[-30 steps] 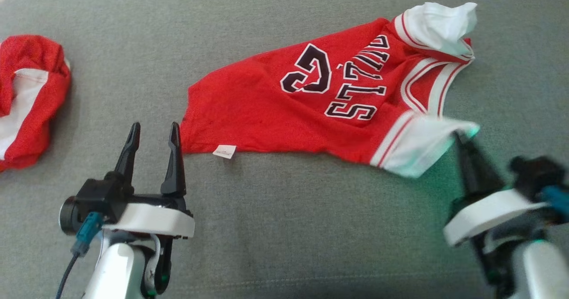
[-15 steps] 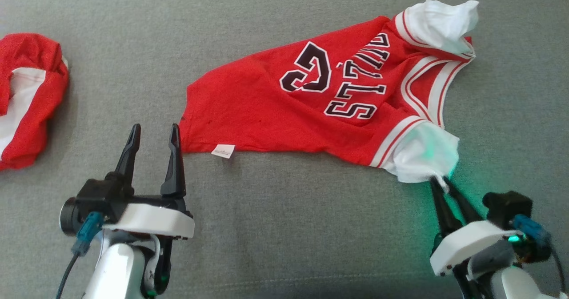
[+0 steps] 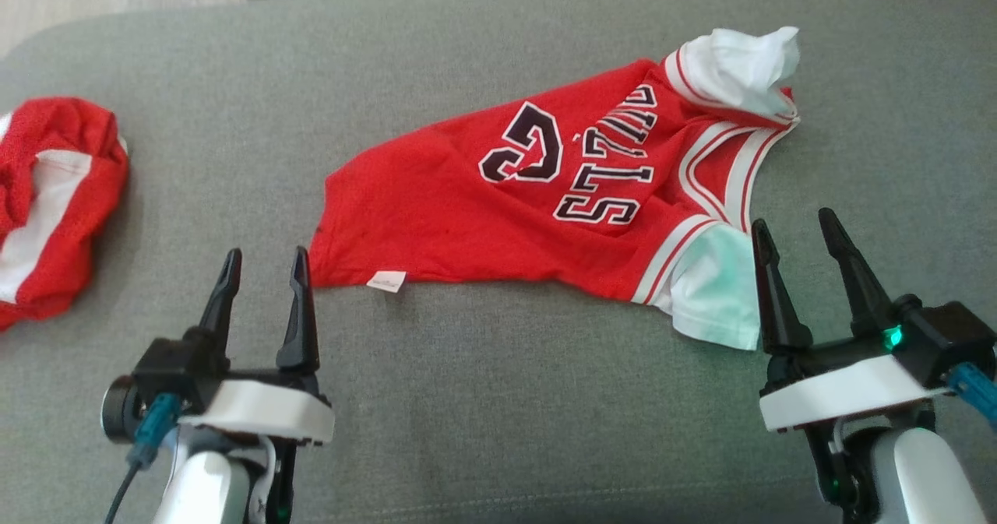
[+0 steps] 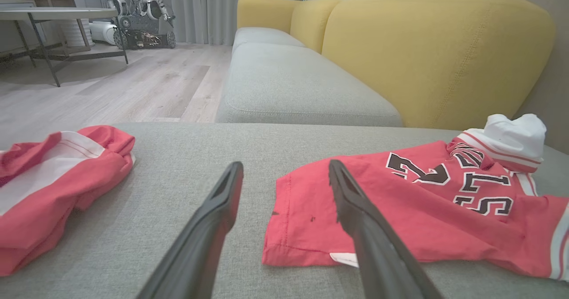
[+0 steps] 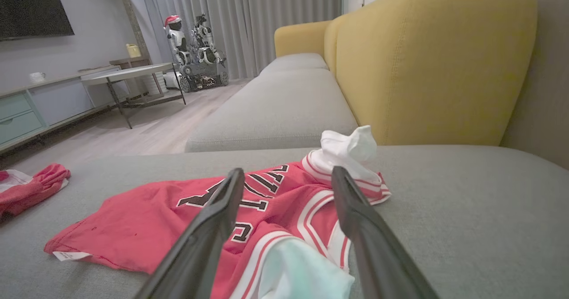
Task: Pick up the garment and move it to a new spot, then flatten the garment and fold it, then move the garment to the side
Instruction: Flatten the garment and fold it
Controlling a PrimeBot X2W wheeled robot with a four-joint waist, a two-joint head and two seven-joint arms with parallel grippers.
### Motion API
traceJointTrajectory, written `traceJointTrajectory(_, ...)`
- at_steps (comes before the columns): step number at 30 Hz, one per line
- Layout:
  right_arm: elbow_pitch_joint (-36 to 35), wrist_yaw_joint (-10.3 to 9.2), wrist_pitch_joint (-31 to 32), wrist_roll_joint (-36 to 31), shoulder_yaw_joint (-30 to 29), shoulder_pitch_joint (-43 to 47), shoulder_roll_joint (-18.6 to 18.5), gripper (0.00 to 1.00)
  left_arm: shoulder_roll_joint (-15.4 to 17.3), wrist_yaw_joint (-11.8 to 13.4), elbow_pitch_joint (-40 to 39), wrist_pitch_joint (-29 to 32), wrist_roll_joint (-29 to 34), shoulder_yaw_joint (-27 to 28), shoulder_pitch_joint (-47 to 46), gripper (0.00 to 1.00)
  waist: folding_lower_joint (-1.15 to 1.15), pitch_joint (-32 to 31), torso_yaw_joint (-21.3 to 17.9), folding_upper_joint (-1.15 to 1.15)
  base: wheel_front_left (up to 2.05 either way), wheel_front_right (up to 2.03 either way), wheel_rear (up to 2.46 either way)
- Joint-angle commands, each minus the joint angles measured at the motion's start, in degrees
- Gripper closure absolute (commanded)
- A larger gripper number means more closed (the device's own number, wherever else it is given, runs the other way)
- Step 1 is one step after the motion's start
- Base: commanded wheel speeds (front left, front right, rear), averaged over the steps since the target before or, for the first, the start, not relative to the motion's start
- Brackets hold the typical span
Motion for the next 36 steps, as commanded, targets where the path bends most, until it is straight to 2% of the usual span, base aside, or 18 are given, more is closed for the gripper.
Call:
traceJointTrajectory(1,-2.2,-0.05,-0.1,-0.3,1.7,-1.2,-0.5,0.0,1.2,0.4,-1.6,0.1,0.7,2.2,0.1,0.0,0.0,-1.8,0.1,0.0,0.0,0.0,0.0)
traceJointTrajectory(8,-1.4,-0.05,0.1,0.5,2.8,0.6,-0.1,0.0,1.6,0.7,-1.6,1.5,0.2,1.8,2.3,0.0,0.0,-3.7,0.1,0.0,0.0,0.0,0.0)
traceJointTrajectory(21,-0.7,-0.05,-0.2,0.3,2.3,0.8,0.5,0.0,2.7,1.3,-2.1,2.6,0.5,1.5,1.8,0.0,0.0,-3.2,-0.2,0.0,0.0,0.0,0.0)
traceJointTrajectory(29,-0.5,-0.05,-0.1,0.5,2.5,-0.3,0.7,0.0,3.5,-1.4,-0.2,6.6,-0.5,0.3,-6.2,0.0,0.0,-0.5,-0.7,0.0,0.0,0.0,0.0)
traceJointTrajectory(36,0.5,-0.05,-0.2,0.6,3.0,-1.5,0.8,0.0,3.4,-4.2,10.3,13.1,-4.9,0.7,-11.6,0.0,0.0,2.2,-2.5,0.0,0.0,0.0,0.0)
